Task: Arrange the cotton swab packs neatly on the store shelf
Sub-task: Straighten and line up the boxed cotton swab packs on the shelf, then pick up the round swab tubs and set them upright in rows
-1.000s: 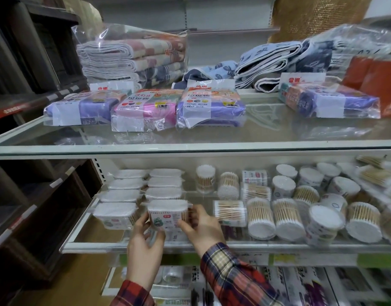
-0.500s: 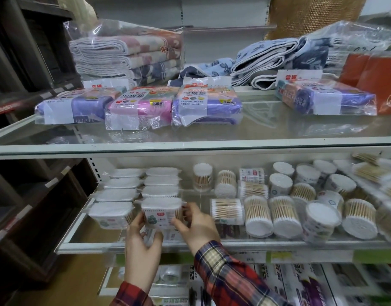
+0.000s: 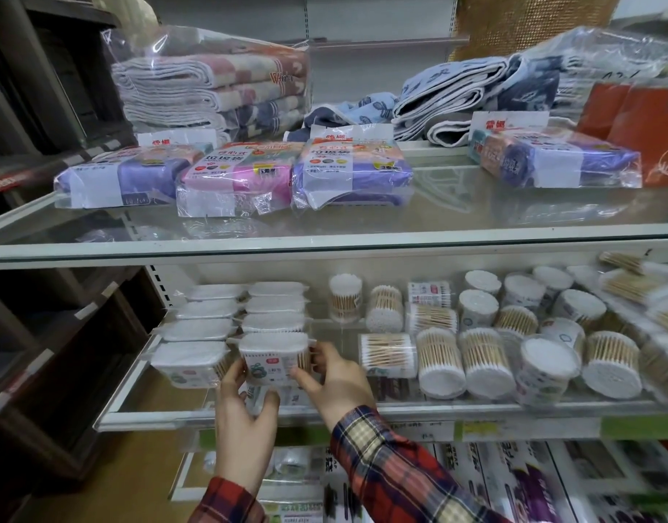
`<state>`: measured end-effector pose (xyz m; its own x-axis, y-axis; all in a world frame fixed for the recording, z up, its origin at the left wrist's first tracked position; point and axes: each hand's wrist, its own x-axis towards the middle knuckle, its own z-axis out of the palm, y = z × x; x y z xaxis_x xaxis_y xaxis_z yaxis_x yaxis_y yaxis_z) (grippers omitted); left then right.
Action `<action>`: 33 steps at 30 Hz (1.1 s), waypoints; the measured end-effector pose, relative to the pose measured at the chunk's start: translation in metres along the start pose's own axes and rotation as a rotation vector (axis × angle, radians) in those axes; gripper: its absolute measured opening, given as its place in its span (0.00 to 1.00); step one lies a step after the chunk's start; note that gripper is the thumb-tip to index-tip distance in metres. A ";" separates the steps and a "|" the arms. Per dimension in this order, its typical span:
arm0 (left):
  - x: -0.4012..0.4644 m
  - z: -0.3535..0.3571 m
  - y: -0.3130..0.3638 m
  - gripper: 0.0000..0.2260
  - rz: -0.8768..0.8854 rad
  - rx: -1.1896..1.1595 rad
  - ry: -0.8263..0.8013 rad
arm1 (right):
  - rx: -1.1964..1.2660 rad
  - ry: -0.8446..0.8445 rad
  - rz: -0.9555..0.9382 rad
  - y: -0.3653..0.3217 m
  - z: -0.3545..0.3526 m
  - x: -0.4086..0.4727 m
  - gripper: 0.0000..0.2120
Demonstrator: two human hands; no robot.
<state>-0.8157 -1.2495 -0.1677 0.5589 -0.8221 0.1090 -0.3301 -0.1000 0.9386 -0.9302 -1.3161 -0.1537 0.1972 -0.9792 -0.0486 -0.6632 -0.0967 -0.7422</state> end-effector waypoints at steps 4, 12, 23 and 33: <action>-0.002 0.001 0.000 0.29 0.000 0.003 0.004 | -0.018 -0.011 0.006 0.000 -0.001 -0.001 0.20; -0.025 0.005 0.006 0.29 0.020 -0.010 0.067 | 0.026 -0.024 0.032 -0.002 -0.004 -0.005 0.26; -0.045 0.018 0.032 0.27 0.176 -0.079 0.134 | 0.230 0.009 -0.068 0.012 -0.026 -0.025 0.24; -0.040 0.040 0.065 0.24 0.390 -0.215 0.072 | 0.433 0.112 -0.096 0.015 -0.078 -0.042 0.11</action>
<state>-0.8896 -1.2451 -0.1245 0.4780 -0.7334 0.4833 -0.3655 0.3343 0.8687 -1.0047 -1.2900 -0.1106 0.1477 -0.9850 0.0895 -0.2776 -0.1282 -0.9521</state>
